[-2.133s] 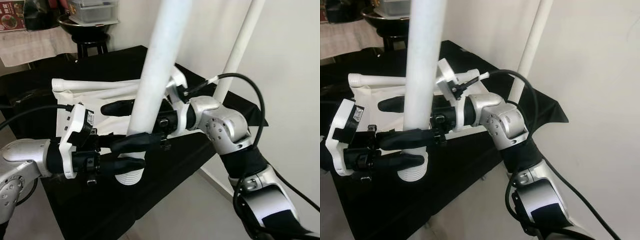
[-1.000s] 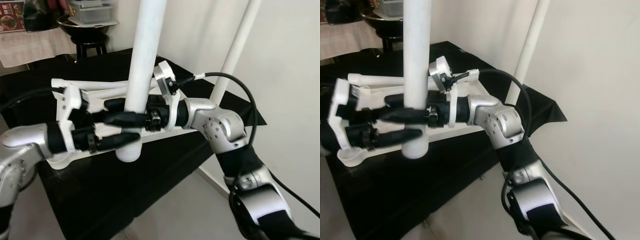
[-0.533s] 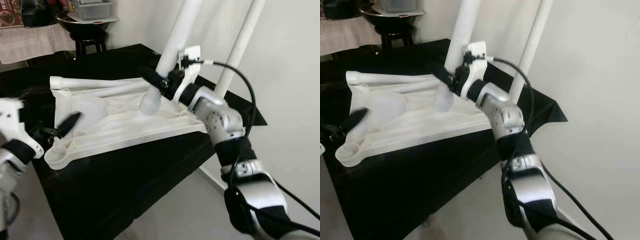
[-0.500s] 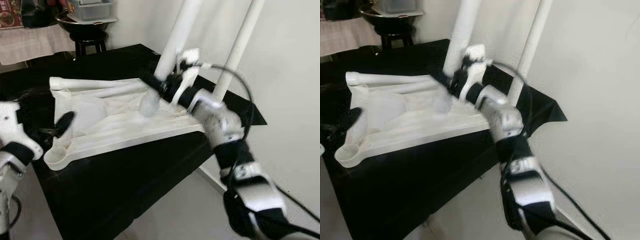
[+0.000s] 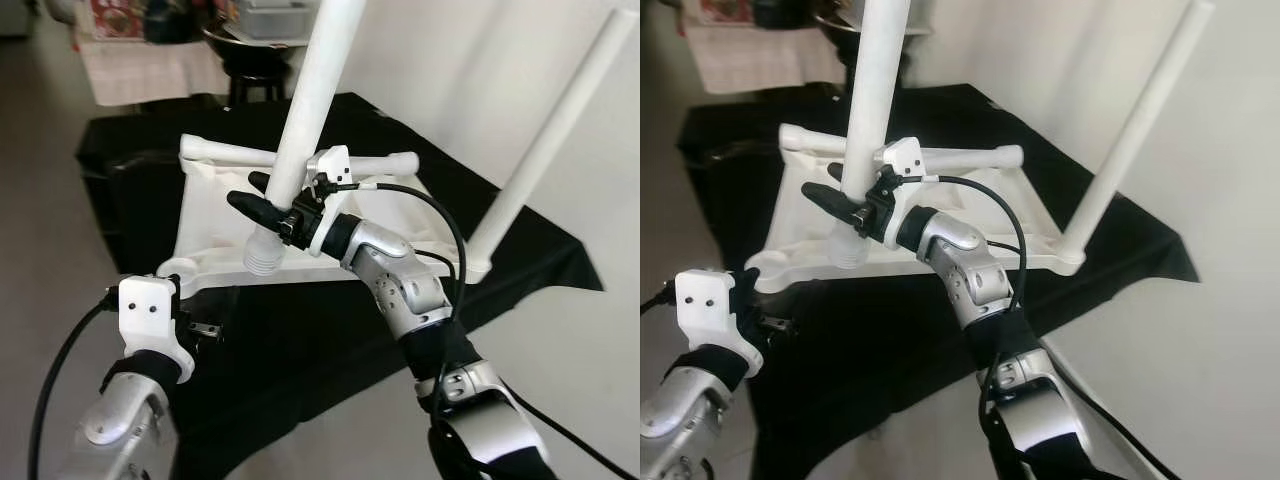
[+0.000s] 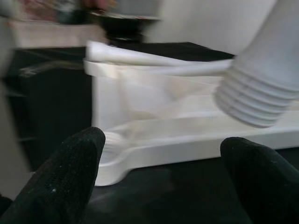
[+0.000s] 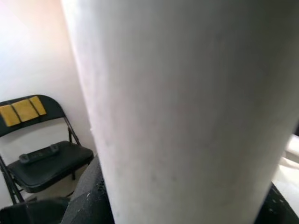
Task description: Building children table
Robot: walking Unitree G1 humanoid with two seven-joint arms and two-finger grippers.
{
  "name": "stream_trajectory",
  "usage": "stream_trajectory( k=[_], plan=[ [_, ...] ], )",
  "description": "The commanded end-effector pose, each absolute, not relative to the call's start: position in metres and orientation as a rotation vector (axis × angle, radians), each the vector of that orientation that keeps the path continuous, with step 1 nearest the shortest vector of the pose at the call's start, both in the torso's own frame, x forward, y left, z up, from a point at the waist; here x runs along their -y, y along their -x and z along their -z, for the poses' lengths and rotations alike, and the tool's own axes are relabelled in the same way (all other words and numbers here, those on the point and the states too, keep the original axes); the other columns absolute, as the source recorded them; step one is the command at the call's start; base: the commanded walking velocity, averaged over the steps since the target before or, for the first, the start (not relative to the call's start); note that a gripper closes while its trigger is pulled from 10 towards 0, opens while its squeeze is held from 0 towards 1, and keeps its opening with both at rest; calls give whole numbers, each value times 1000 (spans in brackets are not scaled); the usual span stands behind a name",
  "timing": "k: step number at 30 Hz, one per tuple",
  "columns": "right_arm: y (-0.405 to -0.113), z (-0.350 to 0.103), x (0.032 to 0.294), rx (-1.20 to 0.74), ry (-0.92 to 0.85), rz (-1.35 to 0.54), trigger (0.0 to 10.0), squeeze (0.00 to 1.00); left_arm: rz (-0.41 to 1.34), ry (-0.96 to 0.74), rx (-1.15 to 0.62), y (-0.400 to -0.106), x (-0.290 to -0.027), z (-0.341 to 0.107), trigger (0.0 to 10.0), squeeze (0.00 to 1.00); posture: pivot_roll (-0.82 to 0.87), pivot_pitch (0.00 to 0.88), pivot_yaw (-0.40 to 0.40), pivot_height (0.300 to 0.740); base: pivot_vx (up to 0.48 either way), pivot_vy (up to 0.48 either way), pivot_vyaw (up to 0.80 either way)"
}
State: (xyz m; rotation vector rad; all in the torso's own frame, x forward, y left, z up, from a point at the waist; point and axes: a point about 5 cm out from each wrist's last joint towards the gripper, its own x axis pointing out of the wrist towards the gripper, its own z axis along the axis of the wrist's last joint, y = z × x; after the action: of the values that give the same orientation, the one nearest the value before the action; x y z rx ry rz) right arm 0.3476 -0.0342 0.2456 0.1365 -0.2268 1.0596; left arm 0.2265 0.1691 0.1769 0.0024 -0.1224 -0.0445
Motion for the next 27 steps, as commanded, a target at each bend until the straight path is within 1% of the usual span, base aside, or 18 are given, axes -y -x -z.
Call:
stream_trajectory(
  k=[1, 6, 11, 12, 14, 17, 20, 25, 27],
  plan=[
    [-345, -246, 34, 245, -161, -1061, 10000, 0, 25, -41, 108, -225, -167, -171, 10000, 0, -65, 58, -115, 740, 0, 0, 763],
    [-342, -238, 29, 228, -177, -1047, 10000, 0, 36, -122, 92, -225, -164, -166, 10000, 0, -50, 45, -113, 740, 0, 0, 763],
    [-341, -236, 28, 218, -186, -1038, 10000, 0, 37, -134, 92, -224, -161, -165, 10000, 0, -45, 37, -109, 740, 0, 0, 763],
    [-341, -235, 28, 224, -174, -1024, 10000, 0, 40, -135, 92, -225, -161, -165, 10000, 0, -40, 32, -105, 740, 0, 0, 0],
    [-341, -231, 27, 207, -142, -1021, 10000, 0, 53, -156, 90, -226, -161, -165, 10000, 0, -34, 32, -101, 740, 249, 0, 400],
    [-343, -234, 28, 245, -187, -971, 10000, 0, 63, -170, 88, -226, -161, -165, 10000, 0, -32, 32, -92, 740, 262, 0, 800],
    [-345, -230, 28, 182, -202, -979, 10000, 0, 67, -174, 90, -227, -161, -166, 10000, 0, -32, 34, -89, 740, 251, 0, 0],
    [-344, -232, 30, 218, -188, -983, 10000, 0, 76, -179, 97, -228, -160, -168, 10000, 0, -29, 37, -86, 740, 0, 0, 0],
    [-336, -234, 29, 250, -137, -1089, 10000, 0, 88, -177, 81, -227, -159, -168, 10000, 0, -30, 44, -83, 740, 0, 0, 0]
  ],
)
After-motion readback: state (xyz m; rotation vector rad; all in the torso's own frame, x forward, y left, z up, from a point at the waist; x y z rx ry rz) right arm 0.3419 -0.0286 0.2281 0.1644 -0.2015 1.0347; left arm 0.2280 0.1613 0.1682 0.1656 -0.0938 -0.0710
